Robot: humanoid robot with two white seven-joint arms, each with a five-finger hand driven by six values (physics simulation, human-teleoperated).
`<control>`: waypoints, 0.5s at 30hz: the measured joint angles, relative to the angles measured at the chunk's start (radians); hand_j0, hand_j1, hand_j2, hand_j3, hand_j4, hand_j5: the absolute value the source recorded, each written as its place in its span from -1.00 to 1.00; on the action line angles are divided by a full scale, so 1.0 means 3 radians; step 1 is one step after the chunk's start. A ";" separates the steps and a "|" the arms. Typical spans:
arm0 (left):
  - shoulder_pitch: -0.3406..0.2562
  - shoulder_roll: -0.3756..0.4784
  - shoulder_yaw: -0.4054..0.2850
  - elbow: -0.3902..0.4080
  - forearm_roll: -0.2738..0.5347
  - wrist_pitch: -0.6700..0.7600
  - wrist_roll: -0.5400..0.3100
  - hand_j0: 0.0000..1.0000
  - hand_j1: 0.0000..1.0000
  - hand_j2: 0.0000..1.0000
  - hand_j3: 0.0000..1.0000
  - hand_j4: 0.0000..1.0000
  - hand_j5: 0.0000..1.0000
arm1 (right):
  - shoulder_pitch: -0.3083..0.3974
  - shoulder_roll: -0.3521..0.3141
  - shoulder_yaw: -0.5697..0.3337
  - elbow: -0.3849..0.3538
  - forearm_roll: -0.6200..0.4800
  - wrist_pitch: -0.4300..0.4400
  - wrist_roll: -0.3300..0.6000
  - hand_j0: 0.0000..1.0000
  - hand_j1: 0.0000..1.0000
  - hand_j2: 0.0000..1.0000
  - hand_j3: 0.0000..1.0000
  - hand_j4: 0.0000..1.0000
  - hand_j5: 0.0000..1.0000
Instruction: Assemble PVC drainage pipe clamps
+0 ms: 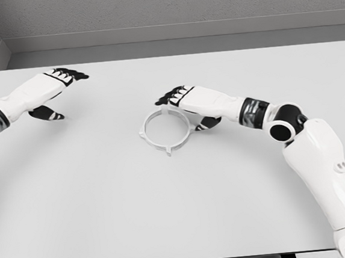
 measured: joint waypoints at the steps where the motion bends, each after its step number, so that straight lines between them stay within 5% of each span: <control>1: 0.0000 0.0003 0.0004 0.0006 0.0000 0.0000 0.0000 1.00 1.00 1.00 1.00 1.00 1.00 | 0.0000 -0.0011 -0.0001 0.0002 0.0000 0.0000 -0.0001 1.00 1.00 1.00 1.00 1.00 1.00; 15: -0.0005 0.0011 0.0014 0.0037 -0.0003 0.0000 -0.0005 1.00 1.00 1.00 1.00 1.00 1.00 | 0.0010 -0.0019 0.0024 0.0024 0.0005 0.0000 -0.0002 1.00 1.00 1.00 1.00 1.00 1.00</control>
